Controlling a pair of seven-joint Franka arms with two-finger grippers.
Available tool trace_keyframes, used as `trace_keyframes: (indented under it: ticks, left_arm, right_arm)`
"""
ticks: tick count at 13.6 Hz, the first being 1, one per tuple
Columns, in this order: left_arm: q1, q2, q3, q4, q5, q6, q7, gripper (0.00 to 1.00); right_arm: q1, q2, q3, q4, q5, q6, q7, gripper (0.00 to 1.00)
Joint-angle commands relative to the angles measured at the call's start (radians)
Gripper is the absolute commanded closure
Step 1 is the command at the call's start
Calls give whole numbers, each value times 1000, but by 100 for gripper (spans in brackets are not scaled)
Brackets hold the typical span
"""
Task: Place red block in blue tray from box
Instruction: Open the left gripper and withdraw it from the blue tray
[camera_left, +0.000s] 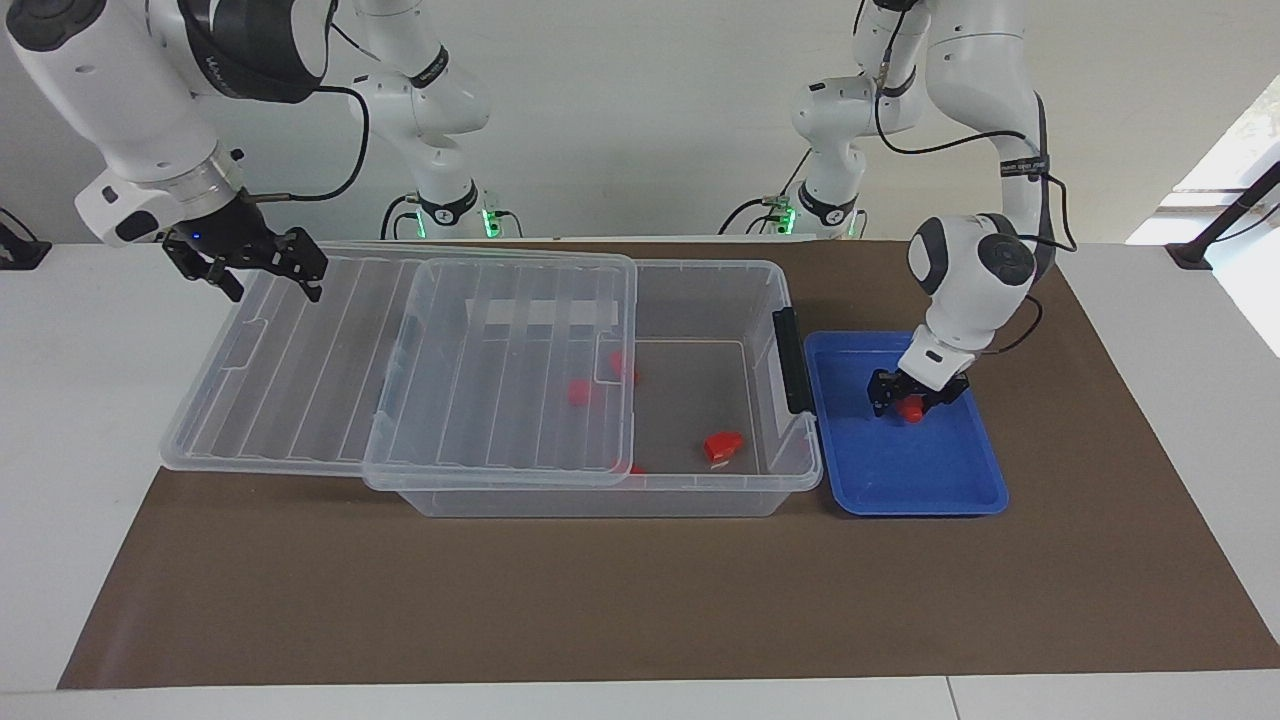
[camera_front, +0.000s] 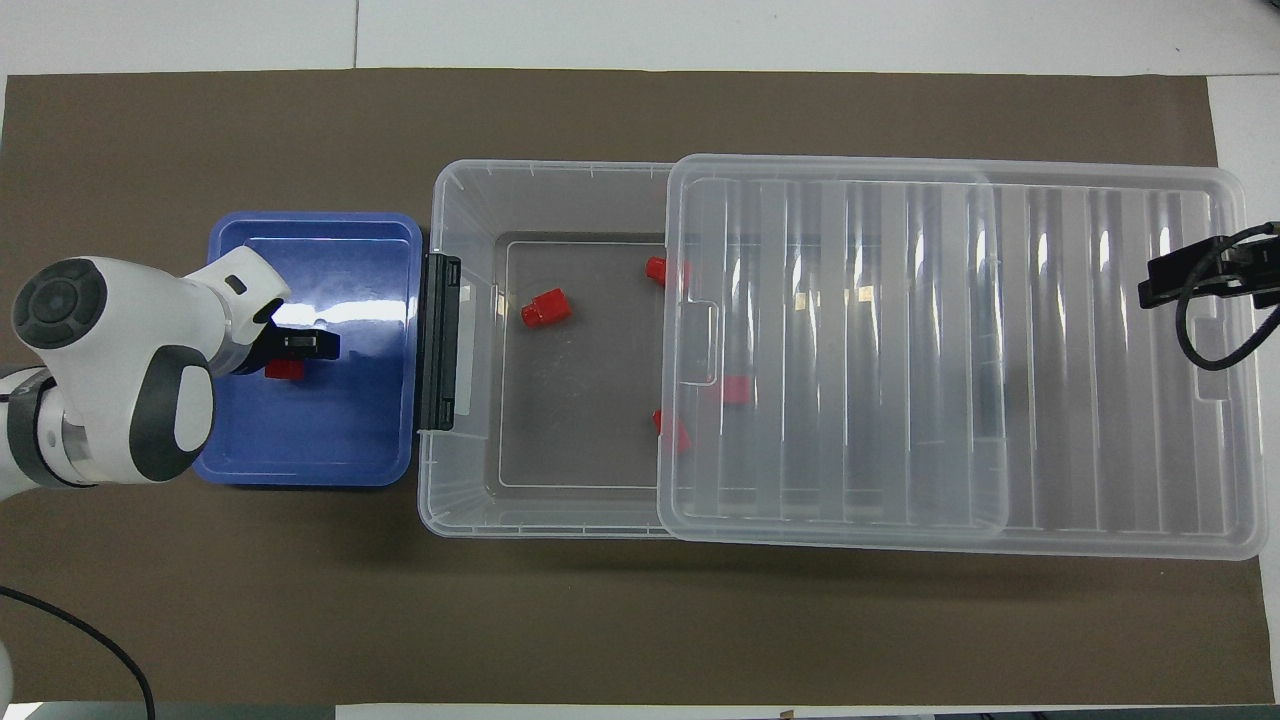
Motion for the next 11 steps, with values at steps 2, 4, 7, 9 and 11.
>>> trace_keyframes:
  ticks: [2, 4, 7, 9, 11]
  left_arm:
    - [20, -88, -8, 130, 10, -246, -30, 0]
    - [13, -100, -10, 208, 10, -333, -68, 0]
    - [15, -157, -10, 302, 11, -425, -70, 0]
    - [20, -140, -10, 435, 11, -548, -67, 0]
    - [21, -125, -10, 524, 11, -616, -68, 0]
  right_arm:
    - [5, -18, -4, -24, 4, 14, 17, 0]
    - [5, -19, -6, -25, 4, 14, 14, 0]
    - [-1, -16, -4, -25, 5, 10, 12, 0]
    - [-4, -15, -10, -24, 4, 8, -3, 0]
    - [-14, -15, -47, -31, 1, 46, -47, 5]
